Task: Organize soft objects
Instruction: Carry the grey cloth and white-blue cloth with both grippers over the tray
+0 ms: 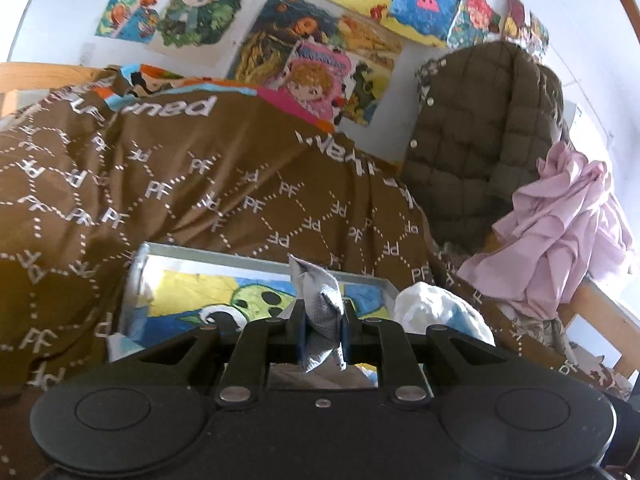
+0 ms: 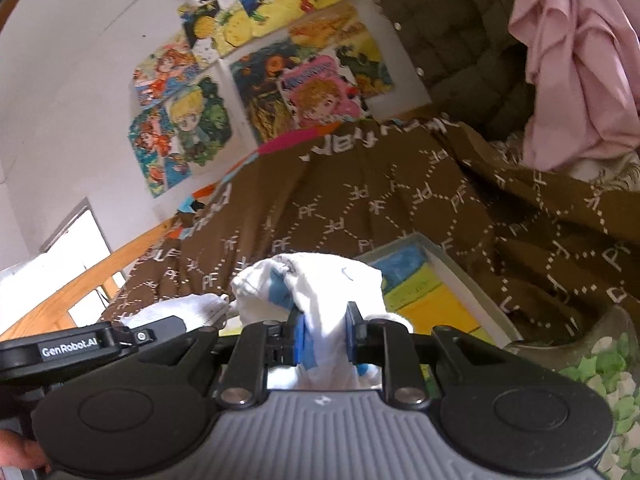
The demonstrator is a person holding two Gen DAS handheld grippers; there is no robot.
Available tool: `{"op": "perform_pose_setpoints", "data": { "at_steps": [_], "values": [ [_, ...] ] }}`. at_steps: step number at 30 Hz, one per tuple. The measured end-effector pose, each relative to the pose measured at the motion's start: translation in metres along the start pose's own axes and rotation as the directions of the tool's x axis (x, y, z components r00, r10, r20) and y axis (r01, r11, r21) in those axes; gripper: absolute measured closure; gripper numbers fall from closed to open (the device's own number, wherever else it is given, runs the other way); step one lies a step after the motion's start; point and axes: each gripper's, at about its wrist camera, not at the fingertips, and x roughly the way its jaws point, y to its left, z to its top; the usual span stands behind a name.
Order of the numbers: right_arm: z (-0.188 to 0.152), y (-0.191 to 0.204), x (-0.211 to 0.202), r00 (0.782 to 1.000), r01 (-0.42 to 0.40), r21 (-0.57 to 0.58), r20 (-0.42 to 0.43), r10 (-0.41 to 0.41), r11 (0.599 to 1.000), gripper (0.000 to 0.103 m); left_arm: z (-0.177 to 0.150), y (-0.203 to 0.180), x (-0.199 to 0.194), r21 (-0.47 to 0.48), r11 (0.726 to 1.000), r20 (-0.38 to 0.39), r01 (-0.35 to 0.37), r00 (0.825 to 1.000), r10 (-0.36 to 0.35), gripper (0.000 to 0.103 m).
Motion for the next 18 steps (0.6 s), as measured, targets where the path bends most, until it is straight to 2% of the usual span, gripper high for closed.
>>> {"op": "perform_pose_setpoints", "data": {
  "at_steps": [5, 11, 18],
  "values": [
    [-0.006, -0.005, 0.009, 0.998, 0.039, 0.011, -0.052, -0.039, 0.999, 0.080, -0.009, -0.005, 0.018, 0.024, 1.000, -0.049, -0.005, 0.999, 0.006, 0.086],
    [-0.014, -0.002, 0.015, 0.995, 0.047, 0.005, -0.091, -0.046, 0.999, 0.079, -0.021, 0.001, 0.026, 0.026, 0.999, -0.110, -0.038, 0.993, 0.040, 0.086],
    [-0.016, 0.000, 0.015, 0.993, 0.048, 0.002, -0.107, -0.047, 0.999, 0.074, -0.024, 0.009, 0.026, -0.002, 0.998, -0.130, -0.055, 0.990, 0.054, 0.086]
  ]
}}
